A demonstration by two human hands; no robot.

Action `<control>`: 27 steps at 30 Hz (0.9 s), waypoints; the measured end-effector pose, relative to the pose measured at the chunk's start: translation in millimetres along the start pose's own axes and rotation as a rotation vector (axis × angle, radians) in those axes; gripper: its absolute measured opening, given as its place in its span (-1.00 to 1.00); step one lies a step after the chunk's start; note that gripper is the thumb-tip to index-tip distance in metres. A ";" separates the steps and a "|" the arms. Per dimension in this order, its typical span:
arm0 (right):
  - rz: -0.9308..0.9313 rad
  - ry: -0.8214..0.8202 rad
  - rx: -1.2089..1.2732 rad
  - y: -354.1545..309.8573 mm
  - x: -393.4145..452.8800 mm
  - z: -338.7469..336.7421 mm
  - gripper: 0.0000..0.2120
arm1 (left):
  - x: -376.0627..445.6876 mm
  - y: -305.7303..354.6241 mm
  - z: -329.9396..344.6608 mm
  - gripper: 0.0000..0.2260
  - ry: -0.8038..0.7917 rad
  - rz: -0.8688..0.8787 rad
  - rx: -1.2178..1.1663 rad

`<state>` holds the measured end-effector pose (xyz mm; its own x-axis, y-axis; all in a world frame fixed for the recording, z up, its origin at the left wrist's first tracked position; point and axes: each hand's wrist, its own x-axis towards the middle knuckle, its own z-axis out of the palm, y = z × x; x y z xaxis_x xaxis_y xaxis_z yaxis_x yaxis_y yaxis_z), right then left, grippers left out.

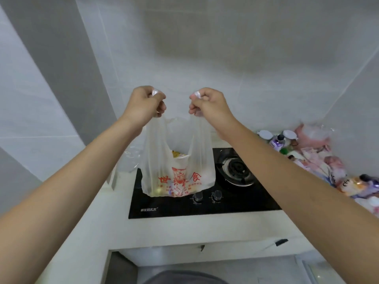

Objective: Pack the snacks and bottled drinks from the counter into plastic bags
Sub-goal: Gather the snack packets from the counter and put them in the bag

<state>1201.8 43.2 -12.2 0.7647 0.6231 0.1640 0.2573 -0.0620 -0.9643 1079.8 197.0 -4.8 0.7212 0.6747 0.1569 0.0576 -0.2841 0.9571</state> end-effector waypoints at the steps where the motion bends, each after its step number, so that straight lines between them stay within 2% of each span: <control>1: 0.001 -0.026 -0.021 -0.3 7.0 -10.3 -0.83 | 6.4 2.3 8.1 -0.85 0.002 0.003 0.010; 5: 0.017 -0.114 -0.024 1.4 39.3 -36.4 -0.89 | 34.3 4.3 36.5 -0.87 0.036 -0.009 0.003; 9: 0.035 -0.125 -0.054 9.7 70.7 -49.4 -0.89 | 59.7 3.6 63.6 -0.87 0.047 -0.036 0.004; 27: 0.124 0.152 -0.132 63.2 201.3 -66.9 -0.87 | 206.6 -26.7 109.4 -0.86 -0.121 -0.050 -0.002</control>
<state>1411.6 112.5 -26.3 0.8729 0.4805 0.0847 0.2228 -0.2381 -0.9453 1302.8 269.4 -24.6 0.7953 0.6010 0.0789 0.0942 -0.2512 0.9633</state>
